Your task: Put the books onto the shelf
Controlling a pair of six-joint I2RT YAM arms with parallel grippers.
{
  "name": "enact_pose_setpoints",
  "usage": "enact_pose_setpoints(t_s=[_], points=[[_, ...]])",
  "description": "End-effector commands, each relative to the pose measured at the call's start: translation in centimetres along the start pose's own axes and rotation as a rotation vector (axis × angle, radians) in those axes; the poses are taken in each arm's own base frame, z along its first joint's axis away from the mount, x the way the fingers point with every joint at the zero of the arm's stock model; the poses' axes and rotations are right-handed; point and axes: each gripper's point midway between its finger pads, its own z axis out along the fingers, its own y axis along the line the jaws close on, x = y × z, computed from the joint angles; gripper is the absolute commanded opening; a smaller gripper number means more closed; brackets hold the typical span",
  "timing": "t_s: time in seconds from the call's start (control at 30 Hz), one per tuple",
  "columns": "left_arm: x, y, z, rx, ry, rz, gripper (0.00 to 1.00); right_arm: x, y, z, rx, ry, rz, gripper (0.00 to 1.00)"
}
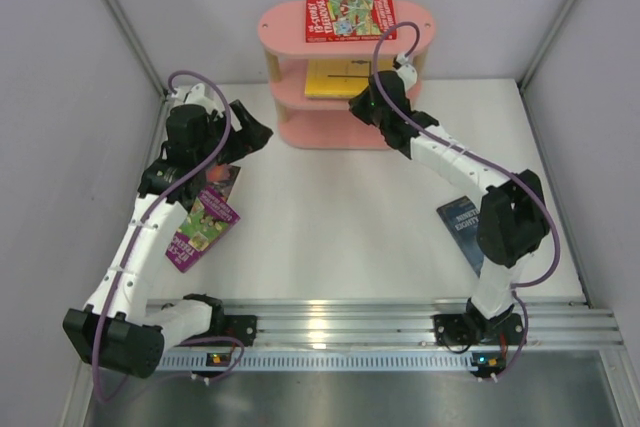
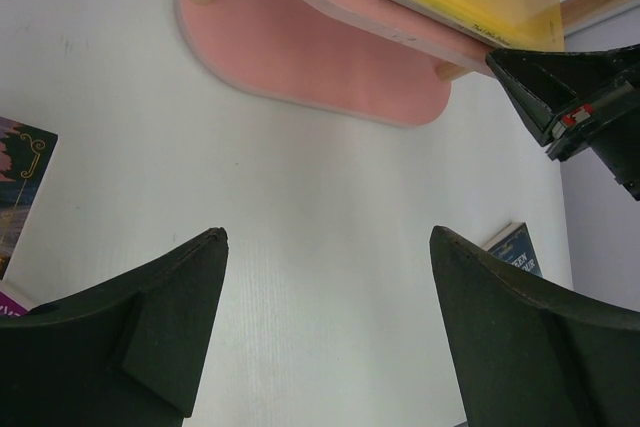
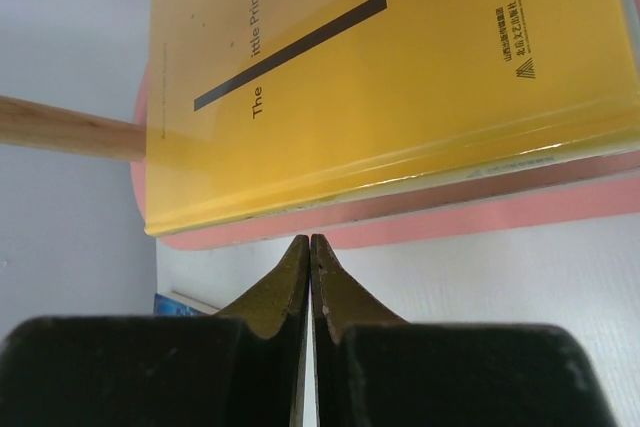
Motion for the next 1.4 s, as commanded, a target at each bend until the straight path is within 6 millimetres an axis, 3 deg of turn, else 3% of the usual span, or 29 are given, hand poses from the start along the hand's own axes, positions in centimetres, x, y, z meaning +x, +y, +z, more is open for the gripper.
enact_pose_setpoints(t_s=[0.0, 0.37, 1.37], points=[[-2.7, -1.7, -1.0, 0.055, -0.091, 0.009, 0.87, -1.8, 2.5, -0.6, -0.092, -0.093, 0.029, 0.00], [-2.6, -1.7, -1.1, 0.064, -0.094, 0.005, 0.87, -2.4, 1.9, -0.6, -0.098, -0.152, 0.089, 0.00], [-2.3, -1.6, -1.1, 0.070, -0.095, 0.006, 0.87, -3.2, 3.0, 0.2, -0.142, -0.193, 0.209, 0.00]])
